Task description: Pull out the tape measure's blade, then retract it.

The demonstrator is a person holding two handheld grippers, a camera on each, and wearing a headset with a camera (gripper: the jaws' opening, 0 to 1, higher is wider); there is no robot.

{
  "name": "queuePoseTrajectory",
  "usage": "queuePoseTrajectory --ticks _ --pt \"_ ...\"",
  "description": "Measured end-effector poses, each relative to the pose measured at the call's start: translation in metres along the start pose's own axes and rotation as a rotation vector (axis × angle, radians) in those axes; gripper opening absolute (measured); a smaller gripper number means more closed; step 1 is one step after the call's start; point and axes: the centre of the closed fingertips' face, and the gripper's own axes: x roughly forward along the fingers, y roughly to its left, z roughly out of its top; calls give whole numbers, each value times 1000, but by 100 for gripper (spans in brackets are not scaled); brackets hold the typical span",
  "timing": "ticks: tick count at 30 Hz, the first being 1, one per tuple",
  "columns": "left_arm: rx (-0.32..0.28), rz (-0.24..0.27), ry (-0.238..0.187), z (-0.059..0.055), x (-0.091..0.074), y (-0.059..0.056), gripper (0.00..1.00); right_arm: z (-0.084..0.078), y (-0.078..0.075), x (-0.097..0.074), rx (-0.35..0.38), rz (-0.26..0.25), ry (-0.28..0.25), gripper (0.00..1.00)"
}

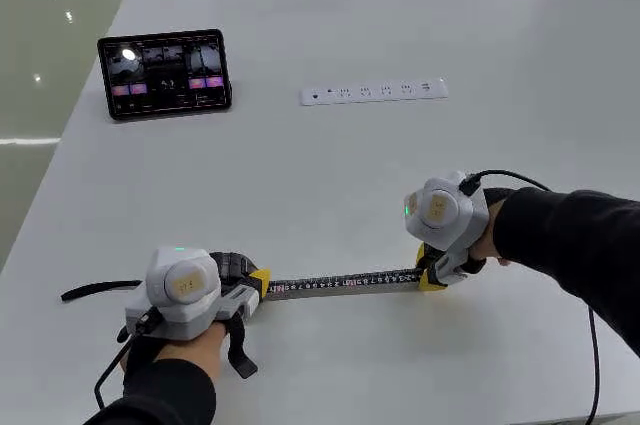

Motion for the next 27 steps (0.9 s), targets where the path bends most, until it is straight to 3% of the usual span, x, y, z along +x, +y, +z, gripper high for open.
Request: queuePoseTrajectory --ticks 27 --pt "-1 -1 3 0 1 1 61 11 3 3 -27 11 -23 9"
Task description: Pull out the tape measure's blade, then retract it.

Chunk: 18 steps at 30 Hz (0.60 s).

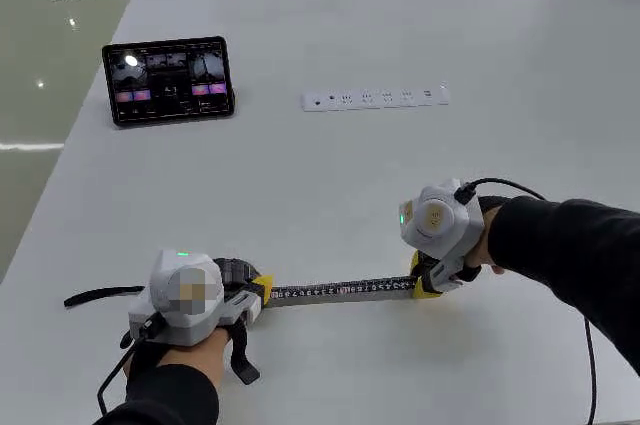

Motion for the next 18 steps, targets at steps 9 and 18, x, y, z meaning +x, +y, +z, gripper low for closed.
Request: queuePoseTrajectory --ticks 9,18 --pt "0 1 2 0 0 0 61 3 0 1 11 5 -1 10" --pt "-2 0 3 -1 0 0 61 7 -1 5 17 -8 1 10"
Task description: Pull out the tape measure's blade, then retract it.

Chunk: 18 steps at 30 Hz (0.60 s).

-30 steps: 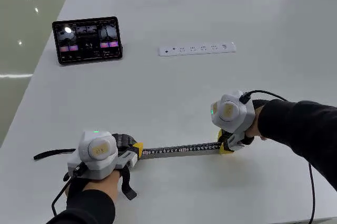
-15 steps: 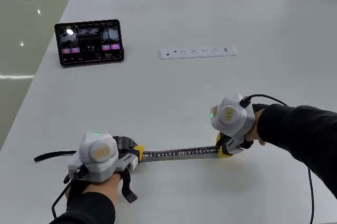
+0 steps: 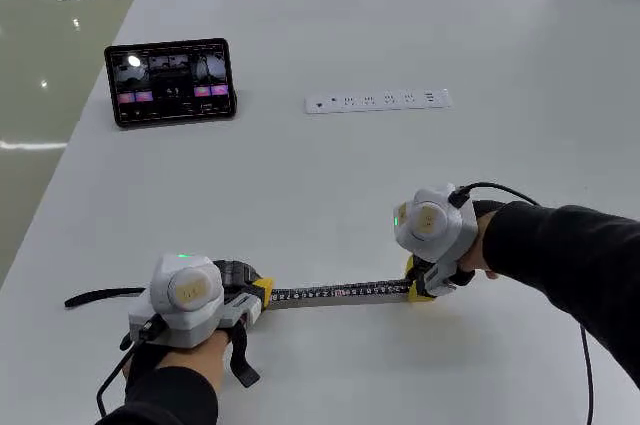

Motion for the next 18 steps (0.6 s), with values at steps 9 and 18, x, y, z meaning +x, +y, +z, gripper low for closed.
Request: queuePoseTrajectory --ticks 9,18 --pt "-1 -1 3 0 0 0 61 4 0 0 -1 -6 -6 10" --pt "-2 -5 8 -1 1 0 61 8 -2 1 0 5 -18 10"
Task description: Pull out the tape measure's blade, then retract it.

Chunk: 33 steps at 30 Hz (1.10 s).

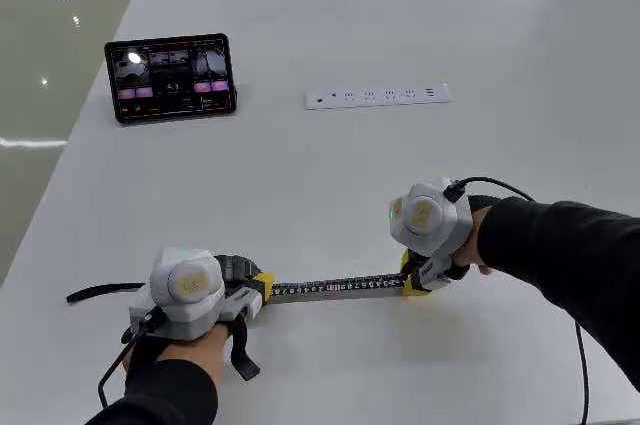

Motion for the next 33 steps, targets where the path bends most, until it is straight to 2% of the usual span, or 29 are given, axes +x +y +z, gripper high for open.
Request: queuePoseTrajectory --ticks 12,33 --pt "-1 1 -4 0 0 -1 61 4 1 2 -18 -6 13 10" --pt "-1 -1 3 0 0 -1 61 12 1 5 -18 1 -3 10"
